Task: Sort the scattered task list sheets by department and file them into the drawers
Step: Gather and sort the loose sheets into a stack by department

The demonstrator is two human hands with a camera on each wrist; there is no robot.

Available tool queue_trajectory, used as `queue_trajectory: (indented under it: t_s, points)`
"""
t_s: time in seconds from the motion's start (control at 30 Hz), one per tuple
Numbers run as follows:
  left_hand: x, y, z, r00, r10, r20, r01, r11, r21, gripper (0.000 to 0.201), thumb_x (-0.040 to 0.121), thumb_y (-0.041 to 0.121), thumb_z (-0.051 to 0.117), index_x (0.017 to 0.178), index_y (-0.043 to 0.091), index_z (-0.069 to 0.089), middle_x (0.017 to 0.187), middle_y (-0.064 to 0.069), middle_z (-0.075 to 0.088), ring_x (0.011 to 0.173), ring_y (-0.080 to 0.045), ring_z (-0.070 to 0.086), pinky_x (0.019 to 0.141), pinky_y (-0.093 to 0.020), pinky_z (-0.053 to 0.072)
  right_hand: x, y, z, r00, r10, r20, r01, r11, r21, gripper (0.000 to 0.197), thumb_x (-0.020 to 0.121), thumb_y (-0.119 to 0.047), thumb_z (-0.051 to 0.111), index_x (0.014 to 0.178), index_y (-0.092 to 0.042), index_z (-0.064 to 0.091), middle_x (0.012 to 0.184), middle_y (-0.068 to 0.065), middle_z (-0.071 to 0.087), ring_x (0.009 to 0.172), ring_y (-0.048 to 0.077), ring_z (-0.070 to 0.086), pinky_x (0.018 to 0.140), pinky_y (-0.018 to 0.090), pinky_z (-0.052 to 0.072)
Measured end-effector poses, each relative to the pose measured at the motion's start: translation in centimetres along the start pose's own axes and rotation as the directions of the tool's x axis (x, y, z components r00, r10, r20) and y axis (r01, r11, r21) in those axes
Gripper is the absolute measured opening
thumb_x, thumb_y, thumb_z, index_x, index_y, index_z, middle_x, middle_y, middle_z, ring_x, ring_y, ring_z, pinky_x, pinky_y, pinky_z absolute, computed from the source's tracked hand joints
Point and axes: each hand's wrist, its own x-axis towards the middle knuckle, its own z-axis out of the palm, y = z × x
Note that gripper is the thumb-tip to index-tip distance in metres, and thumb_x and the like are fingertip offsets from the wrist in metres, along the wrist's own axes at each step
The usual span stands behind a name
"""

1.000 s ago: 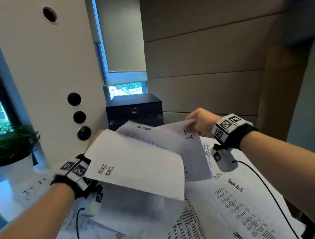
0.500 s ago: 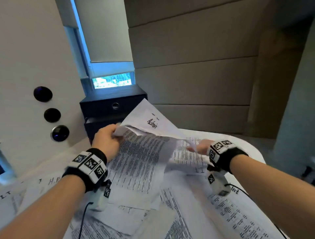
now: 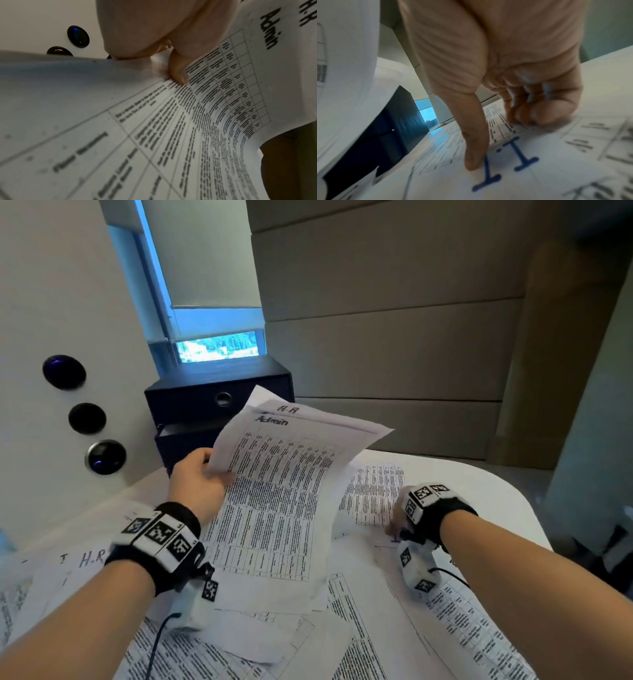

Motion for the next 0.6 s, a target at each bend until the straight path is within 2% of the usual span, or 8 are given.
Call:
queue_trajectory:
  t_s: [0.1, 0.2, 0.3, 0.37, 0.4, 0.47, 0.53, 0.6]
  points:
    - [0.1, -0.5, -0.2, 1.000, -0.014, -0.002, 0.014, 1.000, 0.004, 0.017, 0.085, 0.006, 0.067, 0.096, 0.018, 0.063, 0.097, -0.001, 0.067, 0.094, -0.021, 0.061, 0.078, -0.032, 0.045, 0.8, -0.6, 0.2, 0.998, 0.057, 0.010, -0.058, 0.997, 0.059, 0.045, 0.073, -0.061, 0.063, 0.076, -0.016, 0.064, 0.074, 0.000, 0.064, 0.069, 0.018, 0.060, 0.063, 0.024, 0.048]
    - [0.1, -0.6, -0.1, 1.000, -0.006, -0.021, 0.006, 1.000, 0.004, 0.017, 0.085, 0.007, 0.067, 0.099, 0.015, 0.064, 0.097, -0.002, 0.067, 0.094, -0.021, 0.062, 0.079, -0.032, 0.047, 1.4, -1.4, 0.6, 0.996, 0.080, 0.031, -0.083, 0.985, 0.149, 0.056, 0.069, -0.071, 0.062, 0.065, -0.017, 0.053, 0.067, -0.003, 0.055, 0.071, 0.018, 0.059, 0.062, 0.024, 0.045]
    - [0.1, -0.6, 0.2, 0.999, -0.006, -0.036, 0.006, 1.000, -0.004, 0.019, 0.086, 0.007, 0.066, 0.102, 0.015, 0.064, 0.100, -0.003, 0.067, 0.097, -0.021, 0.061, 0.084, -0.035, 0.048, 1.8, -1.3, 0.5, 0.999, 0.048, 0.010, -0.049, 0.984, 0.168, 0.047, 0.077, -0.057, 0.066, 0.055, -0.018, 0.053, 0.056, -0.010, 0.053, 0.054, 0.006, 0.052, 0.045, 0.019, 0.036]
    - [0.1, -0.6, 0.3, 0.999, -0.013, -0.042, 0.013, 1.000, -0.005, 0.021, 0.085, 0.007, 0.067, 0.105, 0.015, 0.063, 0.103, -0.003, 0.068, 0.098, -0.021, 0.061, 0.087, -0.036, 0.048, 1.3, -0.9, -0.1, 0.999, 0.042, 0.000, -0.041, 0.983, 0.181, 0.042, 0.085, -0.045, 0.065, 0.053, -0.022, 0.050, 0.052, -0.017, 0.048, 0.052, 0.001, 0.048, 0.041, 0.018, 0.032]
    - [0.1, -0.6, 0.3, 0.999, -0.019, -0.041, 0.019, 1.000, -0.006, 0.022, 0.085, 0.007, 0.067, 0.105, 0.015, 0.063, 0.104, -0.003, 0.068, 0.099, -0.021, 0.061, 0.089, -0.037, 0.048, 1.1, -0.7, -0.2, 0.999, 0.052, 0.008, -0.053, 0.979, 0.199, 0.040, 0.086, -0.040, 0.064, 0.053, -0.022, 0.050, 0.051, -0.018, 0.047, 0.054, 0.002, 0.051, 0.042, 0.017, 0.034]
    - [0.0, -0.8, 0.2, 0.999, -0.025, -0.037, 0.024, 1.000, -0.011, 0.022, 0.086, 0.007, 0.066, 0.107, 0.014, 0.063, 0.105, -0.003, 0.067, 0.099, -0.021, 0.061, 0.089, -0.036, 0.048, 1.6, -0.1, -0.1, 0.995, 0.090, 0.042, -0.098, 0.956, 0.278, 0.030, 0.083, -0.035, 0.068, 0.061, -0.019, 0.055, 0.060, -0.012, 0.056, 0.064, 0.010, 0.059, 0.051, 0.017, 0.043]
    - [-0.1, -0.6, 0.0, 0.999, -0.023, -0.022, 0.023, 1.000, -0.017, 0.023, 0.087, 0.007, 0.065, 0.109, 0.013, 0.064, 0.104, -0.002, 0.067, 0.099, -0.020, 0.060, 0.087, -0.034, 0.046, 2.5, 0.8, 0.1, 0.982, 0.186, 0.037, -0.183, 0.882, 0.434, 0.016, 0.071, -0.023, 0.073, 0.072, -0.009, 0.064, 0.072, 0.002, 0.069, 0.070, 0.021, 0.068, 0.061, 0.026, 0.055]
    - [0.0, -0.5, -0.2, 1.000, -0.011, -0.003, 0.010, 0.999, -0.034, 0.024, 0.087, 0.006, 0.065, 0.109, 0.013, 0.064, 0.102, -0.001, 0.067, 0.097, -0.020, 0.061, 0.088, -0.035, 0.047, 3.2, 1.8, -0.1, 0.971, 0.237, -0.014, -0.186, 0.796, 0.576, 0.013, 0.066, -0.012, 0.070, 0.075, -0.003, 0.067, 0.075, 0.012, 0.073, 0.071, 0.029, 0.071, 0.060, 0.037, 0.059]
